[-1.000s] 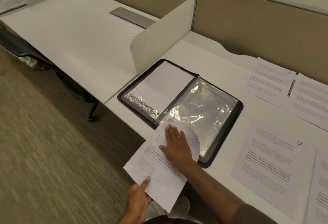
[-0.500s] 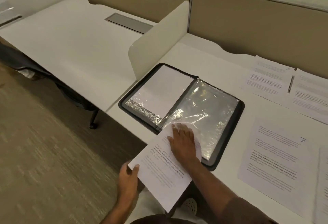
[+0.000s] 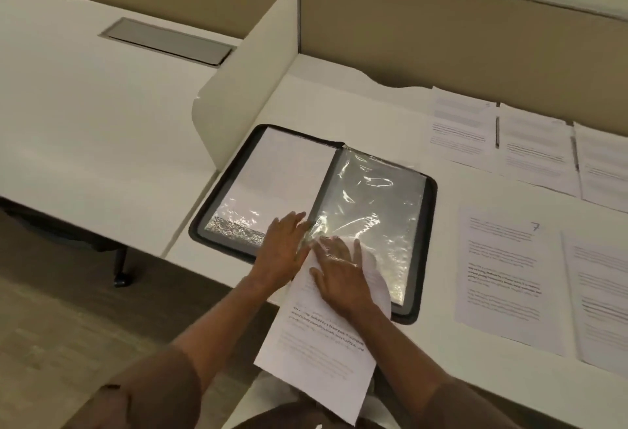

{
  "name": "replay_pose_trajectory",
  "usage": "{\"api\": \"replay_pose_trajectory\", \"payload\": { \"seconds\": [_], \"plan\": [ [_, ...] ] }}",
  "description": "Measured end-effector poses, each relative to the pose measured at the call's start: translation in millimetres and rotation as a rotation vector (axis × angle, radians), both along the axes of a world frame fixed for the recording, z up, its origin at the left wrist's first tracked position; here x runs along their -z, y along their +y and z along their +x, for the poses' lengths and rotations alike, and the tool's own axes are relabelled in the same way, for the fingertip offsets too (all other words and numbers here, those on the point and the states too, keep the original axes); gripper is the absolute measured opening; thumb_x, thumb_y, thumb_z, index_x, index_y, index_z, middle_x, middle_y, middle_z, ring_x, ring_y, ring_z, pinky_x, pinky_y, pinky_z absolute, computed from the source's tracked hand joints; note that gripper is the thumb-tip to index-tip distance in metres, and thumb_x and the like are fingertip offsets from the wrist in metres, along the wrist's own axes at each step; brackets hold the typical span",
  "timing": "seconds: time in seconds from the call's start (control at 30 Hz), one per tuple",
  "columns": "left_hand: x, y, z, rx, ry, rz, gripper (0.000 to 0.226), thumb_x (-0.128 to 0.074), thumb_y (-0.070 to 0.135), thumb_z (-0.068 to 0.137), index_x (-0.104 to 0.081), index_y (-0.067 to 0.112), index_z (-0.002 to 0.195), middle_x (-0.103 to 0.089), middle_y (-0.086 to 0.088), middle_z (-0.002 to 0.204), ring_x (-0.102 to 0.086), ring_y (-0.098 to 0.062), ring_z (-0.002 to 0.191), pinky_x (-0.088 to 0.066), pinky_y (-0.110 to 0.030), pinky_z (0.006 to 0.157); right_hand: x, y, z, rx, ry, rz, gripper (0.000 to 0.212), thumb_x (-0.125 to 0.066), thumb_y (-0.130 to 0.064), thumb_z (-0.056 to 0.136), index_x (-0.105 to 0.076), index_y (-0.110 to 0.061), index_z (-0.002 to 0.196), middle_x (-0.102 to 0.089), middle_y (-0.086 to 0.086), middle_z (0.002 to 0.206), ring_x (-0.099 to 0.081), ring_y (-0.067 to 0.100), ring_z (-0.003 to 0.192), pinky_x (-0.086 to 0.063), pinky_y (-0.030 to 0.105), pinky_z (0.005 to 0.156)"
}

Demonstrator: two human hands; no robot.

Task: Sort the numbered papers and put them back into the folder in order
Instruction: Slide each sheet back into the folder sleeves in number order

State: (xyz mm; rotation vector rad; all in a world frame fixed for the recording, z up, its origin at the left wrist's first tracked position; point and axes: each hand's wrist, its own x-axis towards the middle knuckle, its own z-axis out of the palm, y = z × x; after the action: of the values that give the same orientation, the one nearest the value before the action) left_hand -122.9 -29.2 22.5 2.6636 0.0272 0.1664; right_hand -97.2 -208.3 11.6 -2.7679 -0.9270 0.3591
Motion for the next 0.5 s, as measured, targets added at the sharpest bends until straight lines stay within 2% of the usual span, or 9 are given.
{"api": "replay_pose_trajectory", "payload": {
  "seconds": [0.13, 0.23, 0.27, 0.3, 0.33, 0.37, 0.4, 0.47, 0.5],
  "plan": [
    [18, 19, 22, 0.109, 0.095, 0.116, 0.055, -0.033, 0.045, 0.106, -0.040, 0.016, 0.152, -0.032, -0.012, 0.162, -0.027, -0.032, 0.151, -0.025, -0.060, 0.120, 5, 3, 0, 0.034, 0.042, -0.017, 0.055, -0.022, -0.055, 0.105, -0.031, -0.036, 0.156, -0.023, -0.010, 0.165, -0.011, 0.020, 0.156, -0.006, 0.055, 0.124],
    [32, 31, 23, 0.129, 0.166, 0.122, 0.066, -0.014, 0.058, 0.105, -0.021, 0.021, 0.160, -0.013, -0.004, 0.169, -0.006, -0.024, 0.156, -0.010, -0.055, 0.125, 8, 4, 6, -0.029, -0.024, -0.009, 0.056, -0.018, -0.056, 0.105, -0.014, -0.043, 0.159, 0.002, -0.018, 0.168, 0.014, 0.010, 0.155, 0.001, 0.054, 0.125],
    [35, 32, 22, 0.136, 0.163, 0.126, 0.067, -0.011, 0.058, 0.105, -0.018, 0.022, 0.161, -0.009, -0.003, 0.169, -0.001, -0.022, 0.157, -0.007, -0.053, 0.125, 6, 4, 8, -0.056, -0.071, -0.030, 0.056, -0.020, -0.058, 0.105, -0.013, -0.044, 0.159, -0.002, -0.022, 0.167, 0.021, 0.009, 0.153, 0.006, 0.050, 0.125],
    [37, 32, 20, 0.144, 0.152, 0.126, 0.067, -0.010, 0.058, 0.105, -0.015, 0.022, 0.161, -0.006, -0.002, 0.170, 0.002, -0.020, 0.156, -0.004, -0.052, 0.126, 11, 4, 13, -0.053, -0.085, -0.071, 0.058, -0.024, -0.062, 0.103, -0.014, -0.046, 0.157, -0.019, -0.031, 0.162, 0.027, 0.009, 0.151, 0.013, 0.040, 0.124],
    [38, 32, 19, 0.147, 0.136, 0.125, 0.067, -0.009, 0.058, 0.105, -0.014, 0.022, 0.161, -0.004, -0.002, 0.170, 0.003, -0.020, 0.156, -0.002, -0.051, 0.126, 0, 6, 14, -0.002, -0.077, -0.105, 0.061, -0.029, -0.069, 0.098, -0.015, -0.047, 0.154, -0.042, -0.044, 0.142, 0.031, 0.012, 0.149, 0.016, 0.022, 0.119],
    [38, 32, 19, 0.147, 0.122, 0.125, 0.067, -0.009, 0.058, 0.105, -0.013, 0.021, 0.162, -0.003, -0.002, 0.170, 0.004, -0.019, 0.156, -0.001, -0.050, 0.126, -3, -1, 21, 0.080, 0.029, -0.015, 0.067, -0.030, -0.075, 0.093, -0.013, -0.046, 0.151, -0.051, -0.054, 0.116, 0.032, 0.018, 0.149, 0.015, 0.008, 0.109],
    [39, 32, 19, 0.147, 0.113, 0.127, 0.067, -0.011, 0.057, 0.105, -0.013, 0.020, 0.162, -0.003, -0.002, 0.170, 0.004, -0.020, 0.156, 0.000, -0.049, 0.125, -8, -3, 29, 0.087, 0.053, 0.048, 0.077, -0.028, -0.075, 0.094, -0.002, -0.037, 0.156, -0.050, -0.054, 0.115, 0.029, 0.022, 0.151, 0.015, 0.003, 0.102],
    [41, 32, 18, 0.142, 0.100, 0.130, 0.067, -0.017, 0.055, 0.106, -0.012, 0.019, 0.162, -0.001, -0.001, 0.170, 0.004, -0.020, 0.156, 0.001, -0.049, 0.125, -25, -1, 30, 0.118, -0.092, -0.045, 0.071, -0.023, -0.057, 0.104, 0.001, -0.021, 0.161, -0.030, -0.019, 0.161, 0.024, 0.023, 0.153, 0.016, 0.009, 0.114],
    [43, 32, 18, 0.141, 0.093, 0.129, 0.066, -0.019, 0.054, 0.106, -0.011, 0.019, 0.162, 0.000, -0.001, 0.170, 0.004, -0.020, 0.156, 0.000, -0.049, 0.125, -19, 0, 27, 0.080, -0.197, -0.104, 0.064, -0.018, -0.049, 0.106, -0.008, -0.018, 0.162, -0.022, -0.001, 0.167, 0.022, 0.022, 0.154, 0.011, 0.023, 0.122]
  ]
}}
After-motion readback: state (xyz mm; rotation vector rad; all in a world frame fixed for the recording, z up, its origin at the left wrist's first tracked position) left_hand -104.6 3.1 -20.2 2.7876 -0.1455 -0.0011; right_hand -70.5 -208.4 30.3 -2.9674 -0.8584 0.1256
